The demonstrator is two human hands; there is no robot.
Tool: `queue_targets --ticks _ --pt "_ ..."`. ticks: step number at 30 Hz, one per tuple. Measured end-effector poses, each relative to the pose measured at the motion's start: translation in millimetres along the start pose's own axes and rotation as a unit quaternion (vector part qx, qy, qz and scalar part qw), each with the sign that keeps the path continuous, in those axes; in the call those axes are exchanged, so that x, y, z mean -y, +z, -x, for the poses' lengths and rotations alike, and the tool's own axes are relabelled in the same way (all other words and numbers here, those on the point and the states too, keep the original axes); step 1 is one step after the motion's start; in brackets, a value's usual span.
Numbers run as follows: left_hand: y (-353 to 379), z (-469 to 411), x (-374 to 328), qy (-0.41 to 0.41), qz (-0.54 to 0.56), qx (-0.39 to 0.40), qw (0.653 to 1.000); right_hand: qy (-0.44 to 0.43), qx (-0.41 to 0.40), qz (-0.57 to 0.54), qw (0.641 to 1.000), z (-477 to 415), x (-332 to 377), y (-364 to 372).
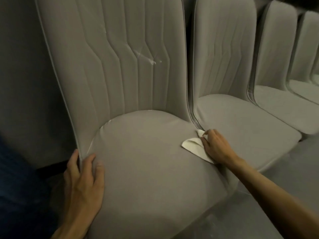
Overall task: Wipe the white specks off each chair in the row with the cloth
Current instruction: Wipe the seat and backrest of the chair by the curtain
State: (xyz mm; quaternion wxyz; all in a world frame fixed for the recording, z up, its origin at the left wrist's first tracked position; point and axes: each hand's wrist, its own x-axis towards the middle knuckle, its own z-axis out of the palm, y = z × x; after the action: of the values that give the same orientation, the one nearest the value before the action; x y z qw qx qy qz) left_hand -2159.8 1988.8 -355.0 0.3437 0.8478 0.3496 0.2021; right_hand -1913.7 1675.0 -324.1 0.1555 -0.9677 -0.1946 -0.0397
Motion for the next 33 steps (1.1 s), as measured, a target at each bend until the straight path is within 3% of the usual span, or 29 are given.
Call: queue_targets --ticks 7,12,15,17,21,23,25,28,30,33 --pt "0.7 1.6 2.4 0.023 -0.032 -0.019 0.999 0.090 -0.058 -0.007 0.994 109.0 -11.0 -10.1" --pt "1.7 0.6 5.6 0.044 -0.029 -0.019 0.998 0.140 -0.055 -0.024 0.988 96.5 -11.5 -11.9" --pt "1.6 -0.7 5.3 0.042 -0.031 -0.011 0.999 0.195 -0.121 -0.031 0.973 110.8 4.1 -4.0" --pt "2.3 0.5 6.0 0.046 -0.026 -0.014 0.999 0.161 -0.158 -0.046 0.973 147.1 33.3 10.7" --pt "2.3 1.3 5.3 0.049 -0.029 -0.008 0.998 0.030 -0.118 -0.055 0.991 178.2 49.2 12.2" --pt "2.5 0.6 5.1 0.048 -0.031 -0.008 0.998 0.034 -0.105 -0.015 0.994 157.7 22.8 5.4" --pt "3.1 1.5 5.5 0.047 -0.029 -0.010 0.998 0.097 -0.109 -0.007 0.989 140.2 1.9 -3.0" --pt "3.7 2.3 7.2 0.053 -0.032 -0.016 0.998 0.145 -0.169 -0.045 0.974 160.1 32.0 7.2" --pt "4.6 1.7 9.5 0.055 -0.037 -0.022 0.998 0.110 -0.169 -0.110 0.973 195.7 81.7 25.8" --pt "5.2 0.4 9.6 0.057 -0.035 -0.023 0.998 0.018 -0.105 -0.131 0.986 232.3 126.0 36.7"
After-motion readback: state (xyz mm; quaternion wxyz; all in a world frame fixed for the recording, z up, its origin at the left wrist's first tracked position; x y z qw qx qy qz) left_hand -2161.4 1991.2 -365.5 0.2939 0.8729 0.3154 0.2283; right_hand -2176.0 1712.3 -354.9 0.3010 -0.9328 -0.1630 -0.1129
